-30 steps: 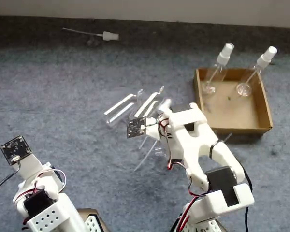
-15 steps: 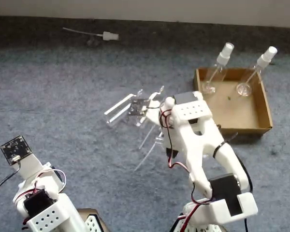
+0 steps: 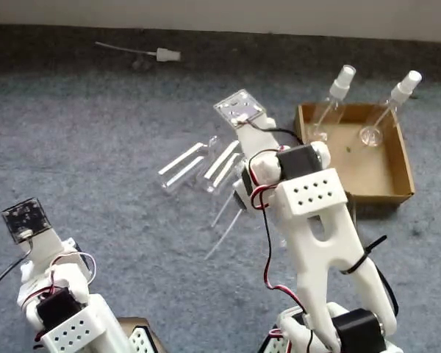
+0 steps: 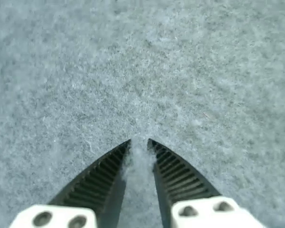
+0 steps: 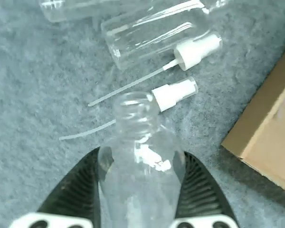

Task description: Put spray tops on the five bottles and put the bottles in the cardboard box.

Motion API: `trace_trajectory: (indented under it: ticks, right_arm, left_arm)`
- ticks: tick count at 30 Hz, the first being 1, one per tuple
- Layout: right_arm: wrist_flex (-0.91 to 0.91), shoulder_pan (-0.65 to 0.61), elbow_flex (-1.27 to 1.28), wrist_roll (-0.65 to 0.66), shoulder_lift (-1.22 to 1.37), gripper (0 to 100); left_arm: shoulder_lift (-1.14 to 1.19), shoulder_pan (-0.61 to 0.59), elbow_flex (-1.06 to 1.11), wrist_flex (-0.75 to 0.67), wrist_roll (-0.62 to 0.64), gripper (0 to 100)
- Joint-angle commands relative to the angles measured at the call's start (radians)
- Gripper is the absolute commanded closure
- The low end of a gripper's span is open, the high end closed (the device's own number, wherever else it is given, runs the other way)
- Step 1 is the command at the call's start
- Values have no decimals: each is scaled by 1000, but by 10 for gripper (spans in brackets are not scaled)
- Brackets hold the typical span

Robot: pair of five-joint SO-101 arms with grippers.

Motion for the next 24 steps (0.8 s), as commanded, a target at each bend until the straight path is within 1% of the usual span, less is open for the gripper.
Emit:
trace_trajectory:
  ticks: [1,3,4,5,9,11,14,17,19,24]
  right_arm:
    - [4,-10,-61,-215,-120,981]
    - [4,-10,-61,-290,-173,981]
    - [4,-10,-59,-316,-202,981]
    - [4,-10,-56,-336,-229,981]
    - [-15,-8,59,-341,-349,981]
    - [-59,-1,142,-341,-406,981]
    - [-157,81,288,-341,-495,981]
    - [-291,171,455,-347,-585,981]
    - [-384,209,578,-347,-645,981]
    - [-568,222,852,-348,-785,981]
  left_arm:
    - [4,76,21,-26,-431,989]
    - [4,114,21,-25,-611,989]
    - [4,136,21,-25,-674,989]
    - [4,160,21,-25,-701,991]
    - [4,259,18,-25,-700,993]
    - [5,300,4,-23,-700,993]
    - [12,346,-64,-15,-698,993]
    - [13,395,-154,55,-700,993]
    - [13,443,-213,109,-703,992]
    - [15,570,-318,203,-704,989]
